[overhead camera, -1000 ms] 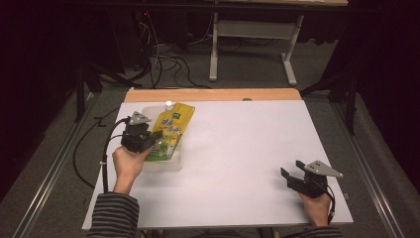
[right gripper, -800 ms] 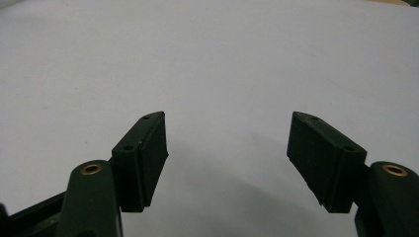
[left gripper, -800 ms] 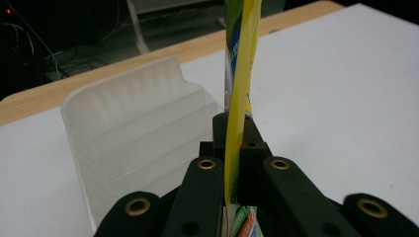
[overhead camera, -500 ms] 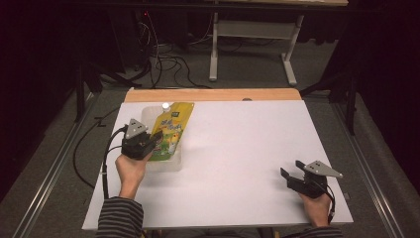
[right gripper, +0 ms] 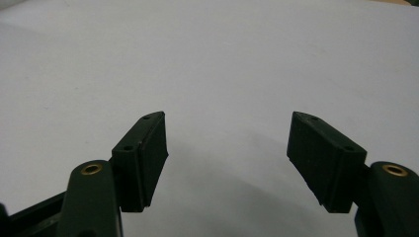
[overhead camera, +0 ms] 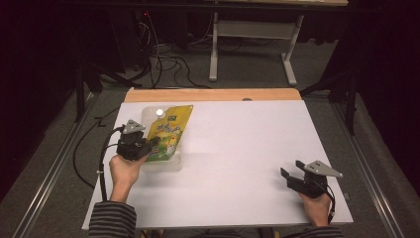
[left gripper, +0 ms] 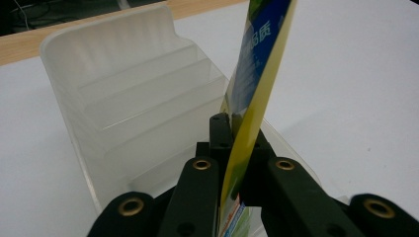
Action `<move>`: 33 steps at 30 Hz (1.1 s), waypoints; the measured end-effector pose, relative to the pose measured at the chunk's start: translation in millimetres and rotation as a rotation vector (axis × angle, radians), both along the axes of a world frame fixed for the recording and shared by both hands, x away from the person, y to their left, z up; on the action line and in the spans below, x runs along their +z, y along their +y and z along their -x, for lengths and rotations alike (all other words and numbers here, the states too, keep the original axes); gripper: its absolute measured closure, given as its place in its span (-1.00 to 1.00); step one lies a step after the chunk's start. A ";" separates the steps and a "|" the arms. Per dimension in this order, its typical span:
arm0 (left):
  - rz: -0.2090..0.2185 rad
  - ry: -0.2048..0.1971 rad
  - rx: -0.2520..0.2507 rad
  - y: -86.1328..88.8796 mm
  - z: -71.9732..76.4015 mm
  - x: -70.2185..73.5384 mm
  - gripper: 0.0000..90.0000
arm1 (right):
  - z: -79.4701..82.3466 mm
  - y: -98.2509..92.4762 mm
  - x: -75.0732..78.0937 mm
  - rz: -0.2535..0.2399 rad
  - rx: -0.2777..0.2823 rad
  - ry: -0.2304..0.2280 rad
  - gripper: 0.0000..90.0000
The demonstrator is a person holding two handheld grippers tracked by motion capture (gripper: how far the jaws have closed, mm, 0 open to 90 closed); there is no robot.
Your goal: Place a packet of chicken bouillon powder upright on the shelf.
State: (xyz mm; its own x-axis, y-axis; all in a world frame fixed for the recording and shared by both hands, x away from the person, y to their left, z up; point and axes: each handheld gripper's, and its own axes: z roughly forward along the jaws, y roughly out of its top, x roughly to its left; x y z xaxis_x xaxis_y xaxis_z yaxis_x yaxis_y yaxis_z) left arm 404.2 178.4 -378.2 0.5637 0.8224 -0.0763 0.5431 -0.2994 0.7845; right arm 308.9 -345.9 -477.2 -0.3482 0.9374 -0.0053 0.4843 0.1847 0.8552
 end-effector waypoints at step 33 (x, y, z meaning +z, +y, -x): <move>0.095 -0.108 0.035 7.2 21.1 -28.7 0.85 | 0.8 0.6 0.0 0.001 -0.005 -0.005 -0.29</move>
State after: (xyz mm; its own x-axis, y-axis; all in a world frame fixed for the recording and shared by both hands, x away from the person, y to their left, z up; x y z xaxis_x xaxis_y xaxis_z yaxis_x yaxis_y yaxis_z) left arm 383.1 185.6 -406.9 0.5441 0.8336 -0.0949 0.4626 -0.2038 0.8628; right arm 308.2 -345.4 -477.2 -0.3438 0.9390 -0.0077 0.4808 0.1831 0.8575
